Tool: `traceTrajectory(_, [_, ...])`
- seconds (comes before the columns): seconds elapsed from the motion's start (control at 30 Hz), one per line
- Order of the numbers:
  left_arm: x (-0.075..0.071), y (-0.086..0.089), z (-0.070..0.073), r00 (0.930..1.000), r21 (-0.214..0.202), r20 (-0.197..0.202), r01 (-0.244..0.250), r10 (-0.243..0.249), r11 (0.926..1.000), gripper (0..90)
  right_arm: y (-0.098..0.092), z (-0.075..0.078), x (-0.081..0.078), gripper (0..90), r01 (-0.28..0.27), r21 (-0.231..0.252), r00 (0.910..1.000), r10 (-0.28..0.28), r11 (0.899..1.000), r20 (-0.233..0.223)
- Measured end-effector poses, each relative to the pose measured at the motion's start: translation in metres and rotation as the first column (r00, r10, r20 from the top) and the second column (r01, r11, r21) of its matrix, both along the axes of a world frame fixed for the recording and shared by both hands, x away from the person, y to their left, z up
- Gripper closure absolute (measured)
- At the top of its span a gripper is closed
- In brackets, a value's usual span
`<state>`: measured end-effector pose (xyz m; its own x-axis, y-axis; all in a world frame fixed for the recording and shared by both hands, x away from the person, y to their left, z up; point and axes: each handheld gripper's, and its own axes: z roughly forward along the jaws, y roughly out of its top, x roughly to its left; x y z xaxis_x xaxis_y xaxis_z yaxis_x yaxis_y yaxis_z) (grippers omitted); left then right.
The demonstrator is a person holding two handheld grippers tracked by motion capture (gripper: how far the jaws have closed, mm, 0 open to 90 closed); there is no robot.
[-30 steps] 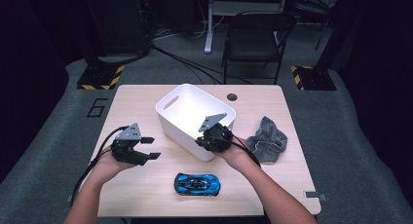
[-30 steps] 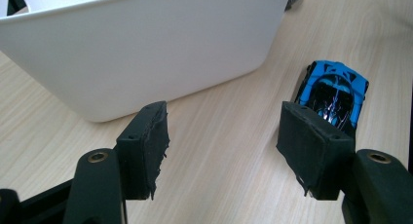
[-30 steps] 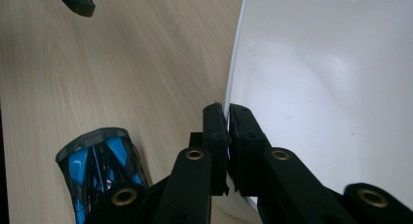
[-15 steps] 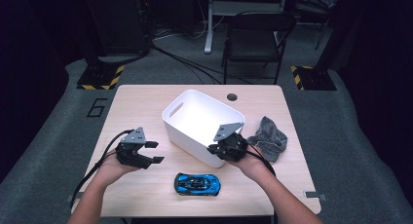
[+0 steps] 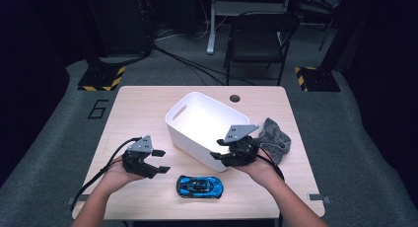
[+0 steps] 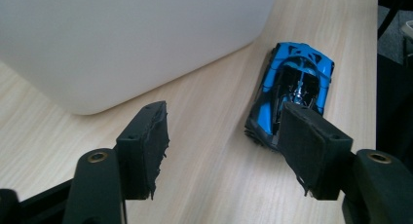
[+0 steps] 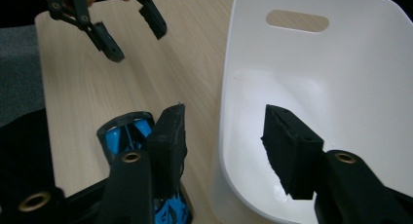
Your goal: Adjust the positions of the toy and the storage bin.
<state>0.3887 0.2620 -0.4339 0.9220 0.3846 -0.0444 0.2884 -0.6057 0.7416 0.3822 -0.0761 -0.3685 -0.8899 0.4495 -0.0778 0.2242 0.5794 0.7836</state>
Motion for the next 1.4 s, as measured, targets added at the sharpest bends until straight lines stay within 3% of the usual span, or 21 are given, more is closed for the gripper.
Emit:
traceTrajectory(0.2, [-0.009,-0.010,-0.009,0.9992,-0.002,-0.013,0.038,-0.038,0.9993,28.7,0.008,-0.007,-0.020,44.2,-0.114,0.004,0.9935,0.114,0.994,-0.012])
traceTrajectory(0.4, [-0.017,-0.023,-0.025,0.9932,0.008,-0.038,0.110,-0.110,0.9939,25.9,0.021,-0.032,-0.032,35.1,-0.204,-0.020,0.9776,0.202,0.979,-0.058])
traceTrajectory(0.5, [-0.017,-0.028,-0.033,0.9920,0.024,-0.048,0.118,-0.116,0.9928,23.6,0.025,-0.047,-0.031,30.8,-0.242,-0.024,0.9679,0.239,0.970,-0.077])
traceTrajectory(0.67, [-0.018,-0.035,-0.044,0.9903,0.007,-0.057,0.127,-0.126,0.9919,20.3,0.028,-0.071,-0.028,23.3,-0.270,-0.042,0.9573,0.263,0.962,-0.119])
traceTrajectory(0.83, [-0.020,-0.042,-0.053,0.9883,0.013,-0.052,0.144,-0.143,0.9895,15.9,0.029,-0.091,-0.028,14.8,-0.314,-0.075,0.9458,0.305,0.946,-0.111])
traceTrajectory(0.87, [-0.019,-0.044,-0.055,0.9875,0.018,-0.054,0.149,-0.148,0.9887,15.8,0.030,-0.094,-0.029,14.5,-0.311,-0.088,0.9480,0.302,0.946,-0.099])
traceTrajectory(0.97, [-0.019,-0.047,-0.059,0.9857,0.013,-0.062,0.158,-0.157,0.9873,15.2,0.032,-0.101,-0.028,14.3,-0.336,-0.107,0.9399,0.327,0.936,-0.100])
traceTrajectory(1.1, [-0.018,-0.052,-0.065,0.9806,0.004,-0.082,0.179,-0.178,0.9838,15.2,0.034,-0.110,-0.025,14.0,-0.339,-0.125,0.9389,0.326,0.932,-0.110])
traceTrajectory(1.4, [-0.016,-0.066,-0.075,0.9748,0.034,-0.094,0.206,-0.202,0.9779,15.1,0.037,-0.123,-0.021,14.0,-0.345,-0.174,0.9375,0.329,0.922,-0.113])
